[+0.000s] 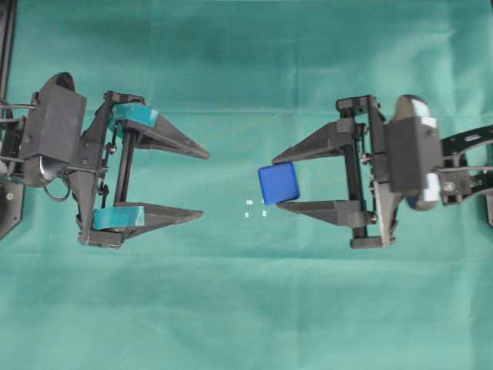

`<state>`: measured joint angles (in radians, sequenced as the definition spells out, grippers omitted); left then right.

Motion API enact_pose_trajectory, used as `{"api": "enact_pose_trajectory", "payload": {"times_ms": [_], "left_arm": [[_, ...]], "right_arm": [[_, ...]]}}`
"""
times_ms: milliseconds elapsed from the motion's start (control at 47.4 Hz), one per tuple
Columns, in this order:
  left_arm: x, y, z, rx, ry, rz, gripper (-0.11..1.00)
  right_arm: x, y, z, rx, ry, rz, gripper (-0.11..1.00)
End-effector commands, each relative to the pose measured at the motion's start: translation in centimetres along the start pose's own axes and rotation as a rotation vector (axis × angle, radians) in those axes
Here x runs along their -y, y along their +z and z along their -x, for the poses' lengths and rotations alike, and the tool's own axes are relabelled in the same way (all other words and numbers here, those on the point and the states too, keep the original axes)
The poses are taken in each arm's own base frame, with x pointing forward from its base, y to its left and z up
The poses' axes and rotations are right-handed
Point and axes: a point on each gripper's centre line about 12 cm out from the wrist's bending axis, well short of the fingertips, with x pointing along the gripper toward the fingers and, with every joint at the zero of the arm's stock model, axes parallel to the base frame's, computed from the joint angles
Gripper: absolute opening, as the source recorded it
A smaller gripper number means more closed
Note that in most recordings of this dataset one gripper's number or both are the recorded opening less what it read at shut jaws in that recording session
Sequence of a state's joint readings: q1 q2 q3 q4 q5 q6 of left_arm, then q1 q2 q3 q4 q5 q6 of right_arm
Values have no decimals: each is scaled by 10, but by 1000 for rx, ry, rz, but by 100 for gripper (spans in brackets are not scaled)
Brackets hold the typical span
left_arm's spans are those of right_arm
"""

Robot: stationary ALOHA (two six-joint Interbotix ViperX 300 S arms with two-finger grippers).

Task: Handover the blue block to the right arm after grasping it with the left arm, then place it in the designated position.
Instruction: 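Carry the cube with the right gripper toward the white marker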

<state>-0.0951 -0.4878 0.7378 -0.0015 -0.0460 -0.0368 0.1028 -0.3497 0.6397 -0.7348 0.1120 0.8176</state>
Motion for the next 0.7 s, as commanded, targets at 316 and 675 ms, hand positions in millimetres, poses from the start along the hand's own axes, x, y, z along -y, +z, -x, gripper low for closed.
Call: {"api": "enact_pose_trajectory", "payload": {"times_ms": [316, 675], "left_arm": [[1, 10, 3, 31, -4, 1, 100], [1, 10, 1, 29, -4, 1, 100]], "right_arm": [[-4, -6, -3, -130, -80, -105, 61], [-8, -15, -2, -198, -96, -160, 61]]}}
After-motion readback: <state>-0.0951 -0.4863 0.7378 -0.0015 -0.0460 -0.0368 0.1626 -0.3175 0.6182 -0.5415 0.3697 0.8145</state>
